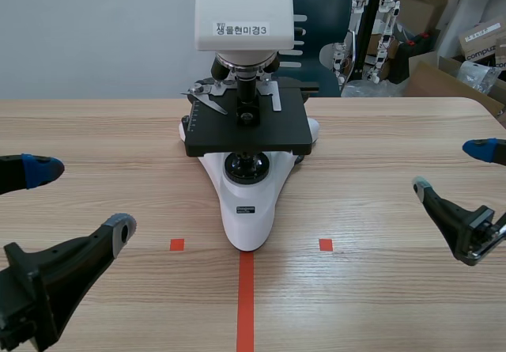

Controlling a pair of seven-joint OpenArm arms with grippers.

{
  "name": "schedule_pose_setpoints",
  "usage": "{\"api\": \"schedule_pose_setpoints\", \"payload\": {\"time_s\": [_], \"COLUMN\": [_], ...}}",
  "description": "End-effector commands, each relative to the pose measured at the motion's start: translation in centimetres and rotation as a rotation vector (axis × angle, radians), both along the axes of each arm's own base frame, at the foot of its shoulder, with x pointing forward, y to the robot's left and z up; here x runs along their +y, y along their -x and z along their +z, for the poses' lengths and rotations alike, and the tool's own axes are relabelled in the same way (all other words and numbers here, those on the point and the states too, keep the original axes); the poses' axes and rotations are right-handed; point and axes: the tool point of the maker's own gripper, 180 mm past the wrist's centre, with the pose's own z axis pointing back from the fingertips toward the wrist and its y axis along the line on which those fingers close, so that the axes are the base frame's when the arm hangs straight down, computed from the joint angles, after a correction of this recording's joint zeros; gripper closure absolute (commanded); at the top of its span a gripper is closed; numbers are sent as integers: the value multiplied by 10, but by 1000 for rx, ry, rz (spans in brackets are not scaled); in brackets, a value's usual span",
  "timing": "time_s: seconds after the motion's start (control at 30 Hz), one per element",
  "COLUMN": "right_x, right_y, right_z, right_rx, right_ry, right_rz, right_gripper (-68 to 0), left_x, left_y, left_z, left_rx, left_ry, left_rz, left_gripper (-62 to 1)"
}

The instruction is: Point at the stage knob

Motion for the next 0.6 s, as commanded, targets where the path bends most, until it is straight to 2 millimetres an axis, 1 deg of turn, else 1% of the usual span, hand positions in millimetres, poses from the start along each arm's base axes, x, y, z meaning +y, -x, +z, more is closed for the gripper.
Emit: {"api": "schedule_pose_setpoints", "payload": {"time_s": [0.0,0.1,0.2,0.3,0.4,0.47,0.57], "right_x": [4,19,35,45,45,41,36], "right_y": [-10,-14,-15,-17,-25,-33,-45], "right_z": [16,15,19,20,20,18,16], "right_rx": [-50,-51,-65,-72,-79,-85,-88], "right_ry": [-7,3,4,4,-15,-23,-33], "right_rz": [24,82,151,192,173,145,112], "right_gripper": [-523,-523,-523,-523,-520,-496,-495], "left_x": [-4,-4,-4,-4,-4,-4,-4], "left_y": [-1,-2,-2,-1,-2,-2,-1], "left_z": [8,8,8,8,8,8,8], "left_rx": [-22,-23,-23,-22,-23,-23,-22], "left_ry": [25,25,25,25,25,25,25], "left_rz": [-1,-1,-1,-1,-1,-1,-1], "left_gripper": [-623,-623,-623,-623,-623,-623,-623]}}
